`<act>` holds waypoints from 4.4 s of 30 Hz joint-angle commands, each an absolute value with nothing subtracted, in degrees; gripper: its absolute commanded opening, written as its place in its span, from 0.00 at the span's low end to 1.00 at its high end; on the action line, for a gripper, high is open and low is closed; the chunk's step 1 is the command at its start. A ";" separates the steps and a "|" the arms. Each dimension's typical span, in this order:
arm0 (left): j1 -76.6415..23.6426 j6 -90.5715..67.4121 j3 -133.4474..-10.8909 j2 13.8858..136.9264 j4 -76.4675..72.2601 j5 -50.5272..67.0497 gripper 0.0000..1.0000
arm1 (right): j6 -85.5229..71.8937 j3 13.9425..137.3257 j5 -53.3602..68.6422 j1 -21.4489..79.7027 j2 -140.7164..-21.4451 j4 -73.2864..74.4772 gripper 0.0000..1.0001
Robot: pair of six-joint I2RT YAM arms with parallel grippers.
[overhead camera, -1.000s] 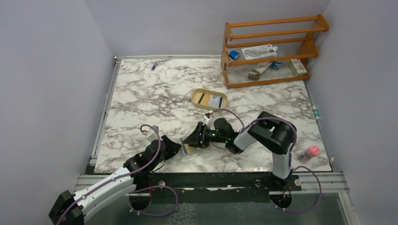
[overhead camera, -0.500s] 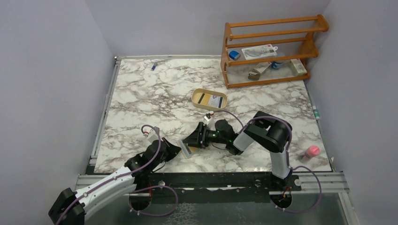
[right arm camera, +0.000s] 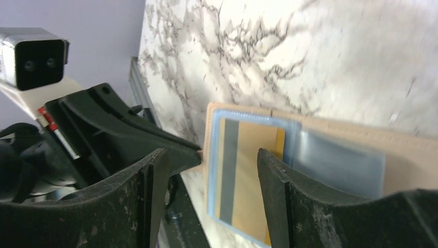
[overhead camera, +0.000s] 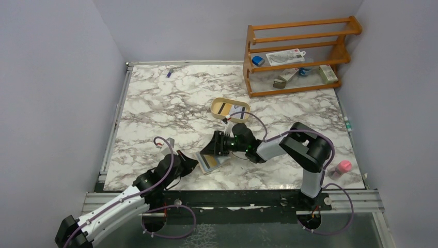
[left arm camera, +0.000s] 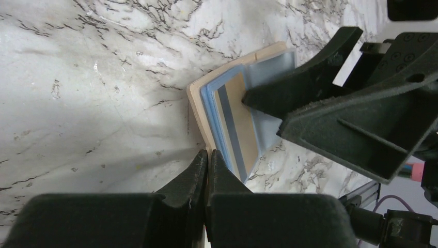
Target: Take the credit cards out of the card holder
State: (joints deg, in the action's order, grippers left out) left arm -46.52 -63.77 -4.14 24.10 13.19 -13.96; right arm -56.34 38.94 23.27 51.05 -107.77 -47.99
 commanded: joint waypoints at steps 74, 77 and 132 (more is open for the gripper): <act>-46.63 -59.95 -5.72 34.11 15.65 -17.49 0.00 | -51.16 41.43 50.66 53.19 -112.73 -45.42 0.65; -46.55 -60.13 -5.84 33.58 16.23 -17.48 0.00 | -56.90 39.17 51.75 53.12 -114.18 -54.53 0.65; -46.54 -61.89 -8.42 35.60 18.19 -21.84 0.00 | -58.50 37.38 18.89 53.20 -104.86 -31.66 0.66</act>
State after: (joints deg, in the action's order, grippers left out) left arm -46.59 -61.89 -7.66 35.16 15.84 -19.57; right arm -60.38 37.04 22.37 52.90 -103.48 -37.12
